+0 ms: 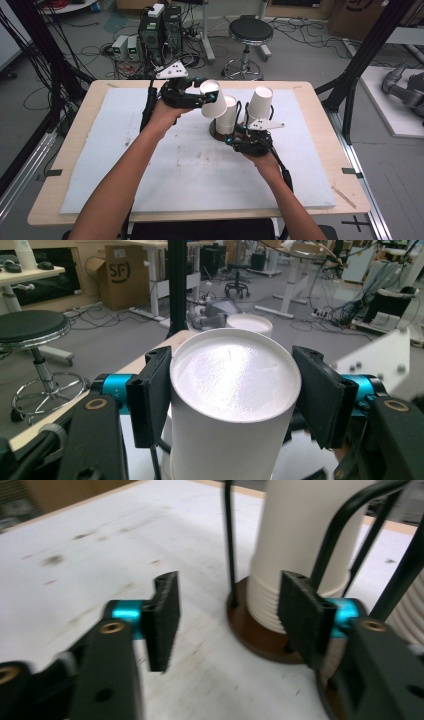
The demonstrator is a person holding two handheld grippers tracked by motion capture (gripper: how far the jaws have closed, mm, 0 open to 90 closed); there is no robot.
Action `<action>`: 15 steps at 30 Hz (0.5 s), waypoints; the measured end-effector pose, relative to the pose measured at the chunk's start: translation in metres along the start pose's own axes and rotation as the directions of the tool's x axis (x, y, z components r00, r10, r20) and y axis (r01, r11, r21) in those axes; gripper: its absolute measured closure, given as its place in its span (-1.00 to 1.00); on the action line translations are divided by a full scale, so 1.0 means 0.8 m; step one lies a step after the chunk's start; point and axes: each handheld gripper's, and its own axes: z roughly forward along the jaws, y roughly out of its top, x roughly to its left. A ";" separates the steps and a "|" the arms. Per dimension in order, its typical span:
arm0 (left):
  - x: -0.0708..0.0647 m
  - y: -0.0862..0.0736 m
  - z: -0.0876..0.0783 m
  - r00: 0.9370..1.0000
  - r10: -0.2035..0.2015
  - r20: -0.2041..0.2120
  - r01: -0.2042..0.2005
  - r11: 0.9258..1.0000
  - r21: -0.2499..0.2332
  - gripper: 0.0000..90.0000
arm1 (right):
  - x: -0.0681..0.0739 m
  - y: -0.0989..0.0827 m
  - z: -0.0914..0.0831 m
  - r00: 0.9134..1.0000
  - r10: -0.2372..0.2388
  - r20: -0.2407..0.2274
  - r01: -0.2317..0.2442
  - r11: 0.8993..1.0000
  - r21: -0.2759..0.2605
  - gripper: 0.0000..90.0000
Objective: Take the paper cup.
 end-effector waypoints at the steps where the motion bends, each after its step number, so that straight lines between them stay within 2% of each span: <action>1: -0.002 -0.004 -0.004 1.000 0.010 -0.001 -0.010 1.000 0.006 -0.21 | -0.001 -0.001 -0.005 1.000 -0.012 -0.018 0.012 1.000 0.002 -0.21; 2: -0.004 -0.008 -0.008 1.000 0.015 -0.001 -0.015 1.000 0.010 -0.21 | -0.001 -0.003 -0.010 0.999 -0.026 -0.035 0.026 1.000 0.006 -0.26; 4: -0.007 -0.017 -0.015 1.000 0.015 0.000 -0.015 1.000 0.013 -0.21 | -0.001 -0.007 -0.019 0.997 -0.067 -0.039 0.067 0.998 0.007 -0.33; 6: -0.012 -0.025 -0.021 1.000 0.023 -0.004 -0.023 1.000 0.018 -0.21 | -0.002 -0.011 -0.027 0.995 -0.083 -0.057 0.083 0.997 0.001 -0.37; 15: -0.032 -0.057 -0.039 0.999 0.032 -0.001 -0.032 0.999 0.032 -0.21 | -0.011 -0.023 -0.054 0.994 -0.098 -0.054 0.094 0.993 -0.068 -0.38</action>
